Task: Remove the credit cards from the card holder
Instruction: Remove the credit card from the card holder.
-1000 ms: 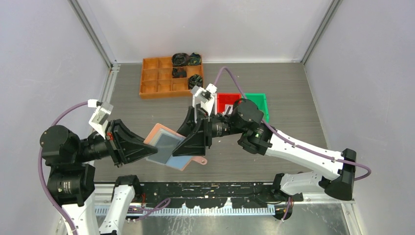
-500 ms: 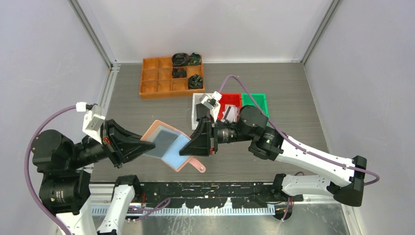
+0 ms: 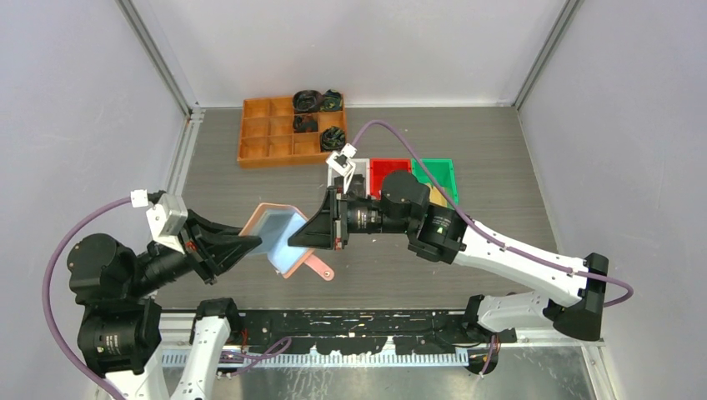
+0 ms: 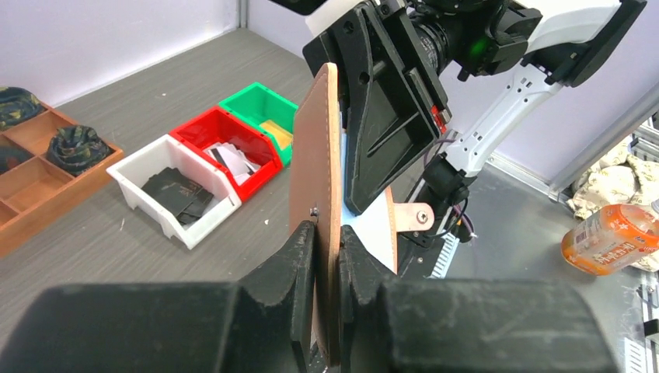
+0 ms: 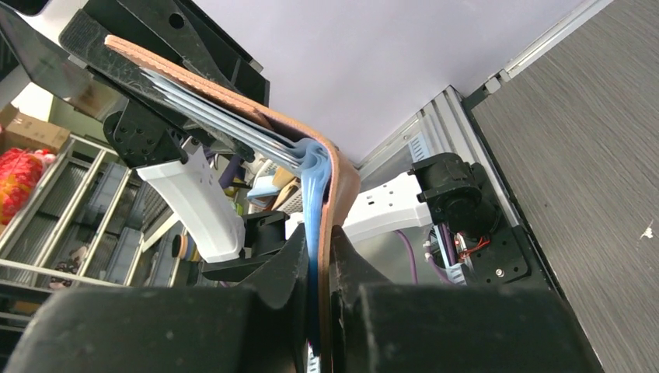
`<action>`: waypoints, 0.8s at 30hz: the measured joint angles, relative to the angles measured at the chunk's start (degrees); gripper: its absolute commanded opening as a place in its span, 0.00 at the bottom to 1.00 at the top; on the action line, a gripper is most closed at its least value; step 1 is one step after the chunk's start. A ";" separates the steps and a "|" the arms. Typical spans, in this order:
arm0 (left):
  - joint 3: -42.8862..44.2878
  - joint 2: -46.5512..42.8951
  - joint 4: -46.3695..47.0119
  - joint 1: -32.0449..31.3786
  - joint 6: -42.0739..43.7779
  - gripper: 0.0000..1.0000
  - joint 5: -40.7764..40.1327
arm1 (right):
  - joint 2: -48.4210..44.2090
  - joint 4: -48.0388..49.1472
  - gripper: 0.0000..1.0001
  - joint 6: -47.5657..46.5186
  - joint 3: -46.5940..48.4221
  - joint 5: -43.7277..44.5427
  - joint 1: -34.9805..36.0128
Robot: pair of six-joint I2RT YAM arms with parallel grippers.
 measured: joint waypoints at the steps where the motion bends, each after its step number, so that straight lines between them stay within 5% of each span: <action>1: 0.11 -0.02 -0.55 0.00 0.92 0.14 -0.02 | 0.00 -0.17 0.01 -0.13 0.00 0.35 0.11; 4: 0.52 -0.02 -1.29 0.00 1.14 0.25 0.28 | 0.00 -0.74 0.01 -0.57 0.00 1.22 0.26; 9: 0.33 -0.44 -0.85 -0.02 -1.75 0.27 2.56 | 0.39 -1.25 0.01 -0.87 0.59 2.93 0.26; 24: -1.95 -1.38 0.46 -0.02 -3.30 0.11 -2.29 | 2.23 -2.32 0.01 -0.92 2.23 3.85 0.26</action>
